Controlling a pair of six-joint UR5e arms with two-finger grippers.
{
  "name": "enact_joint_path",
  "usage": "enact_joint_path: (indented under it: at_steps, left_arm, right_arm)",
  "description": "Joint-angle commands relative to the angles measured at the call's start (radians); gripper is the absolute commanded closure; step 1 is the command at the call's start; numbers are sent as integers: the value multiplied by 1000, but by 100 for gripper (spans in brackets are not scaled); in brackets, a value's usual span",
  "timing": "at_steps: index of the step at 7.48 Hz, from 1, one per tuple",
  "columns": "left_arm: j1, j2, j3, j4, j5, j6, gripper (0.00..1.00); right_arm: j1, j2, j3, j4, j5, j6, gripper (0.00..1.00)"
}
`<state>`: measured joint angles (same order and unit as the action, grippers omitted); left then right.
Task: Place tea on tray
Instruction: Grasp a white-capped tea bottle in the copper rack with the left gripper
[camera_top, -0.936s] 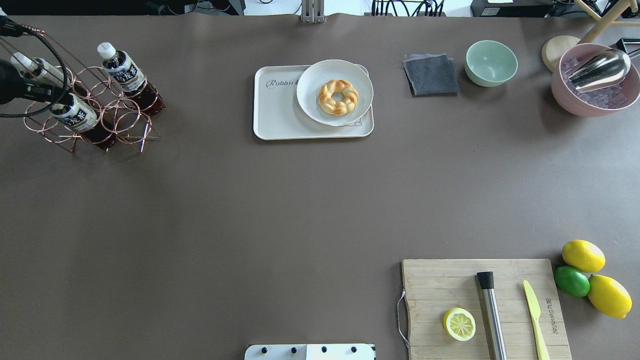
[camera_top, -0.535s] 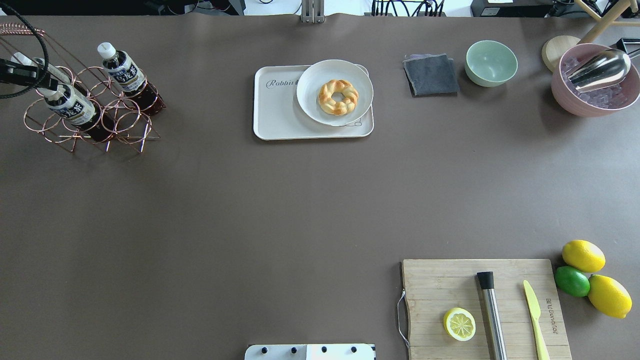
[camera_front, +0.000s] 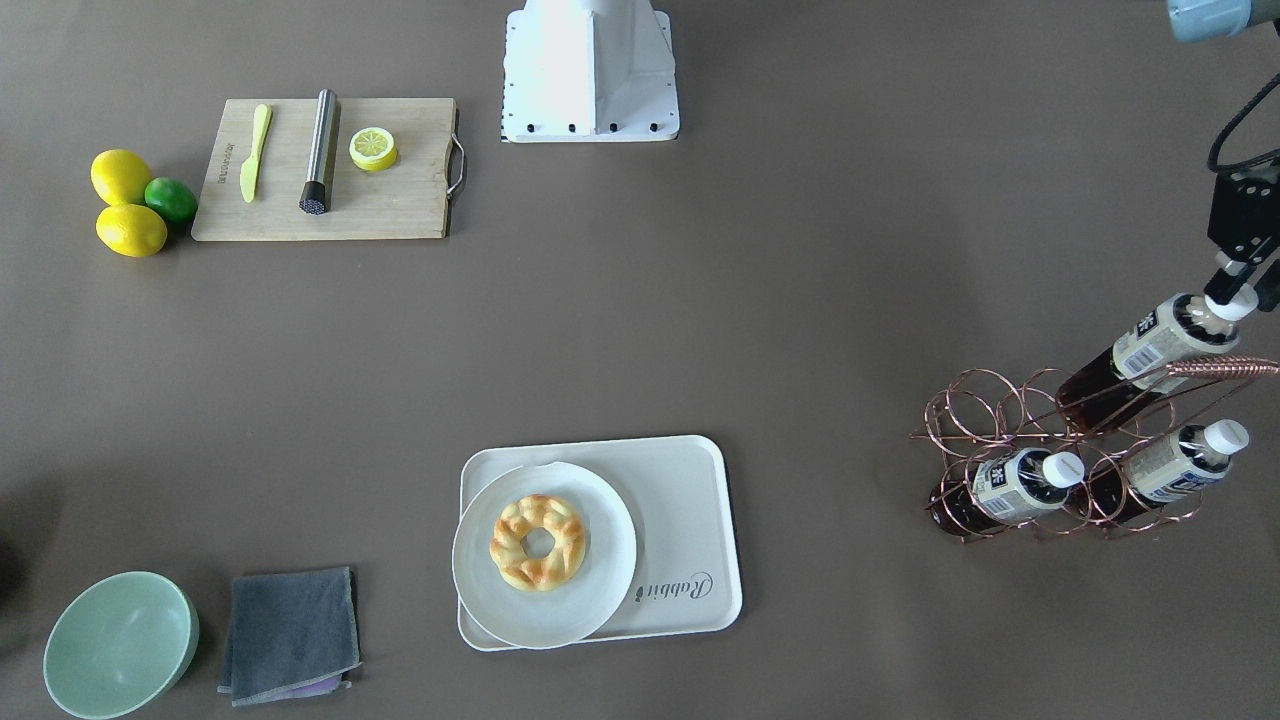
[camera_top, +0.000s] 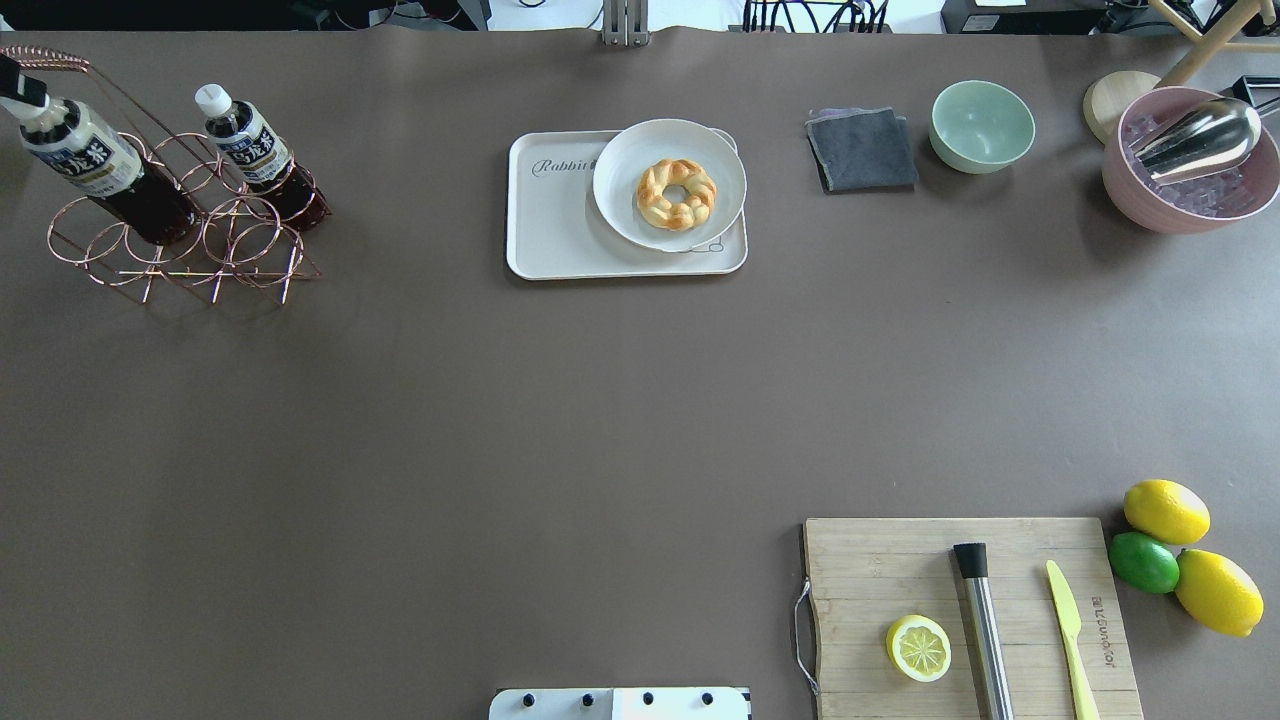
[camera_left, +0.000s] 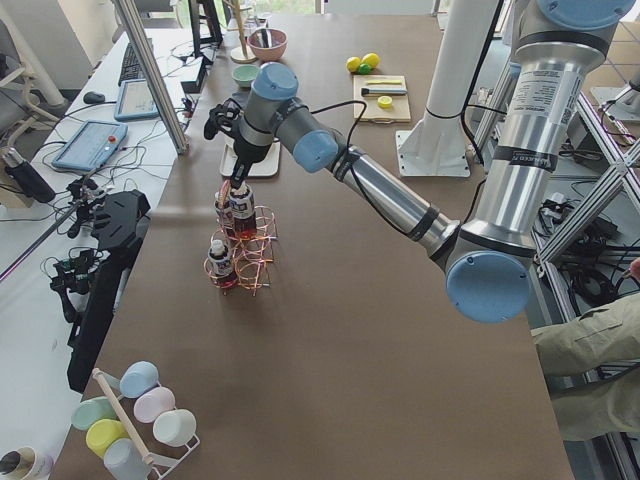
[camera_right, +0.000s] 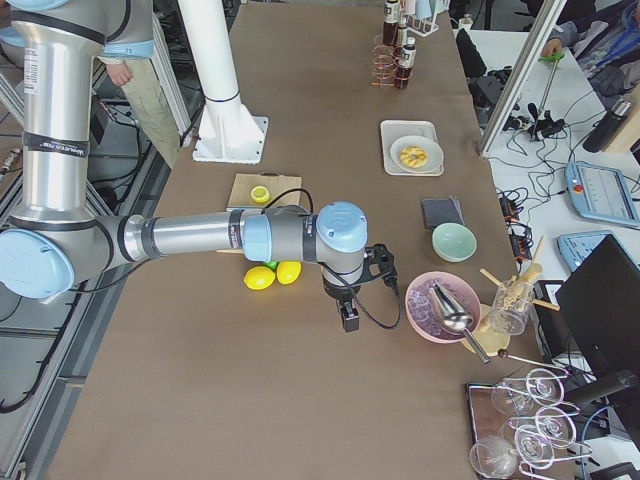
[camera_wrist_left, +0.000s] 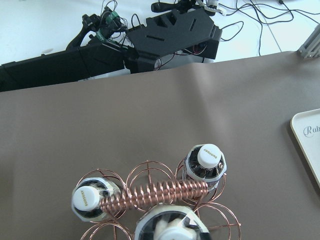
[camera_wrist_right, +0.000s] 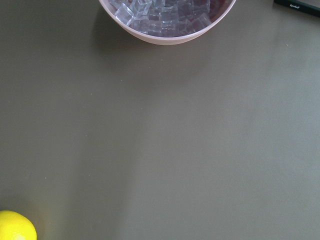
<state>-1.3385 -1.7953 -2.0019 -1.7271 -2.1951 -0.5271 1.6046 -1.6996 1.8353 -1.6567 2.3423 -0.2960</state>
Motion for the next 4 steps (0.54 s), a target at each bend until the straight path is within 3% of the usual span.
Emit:
enact_joint_path:
  at_steps: [1, 3, 4]
  left_arm:
    - [-48, -39, -162, 232, -9, 46, 100]
    - [37, -77, -237, 332, 0, -2, 100]
    - [95, -161, -238, 389, 3, -78, 100]
  right_arm:
    - [0, 0, -1, -2, 2, 0, 0]
    - [0, 0, -1, -2, 3, 0, 0]
    - [0, -5, -1, -2, 3, 0, 0]
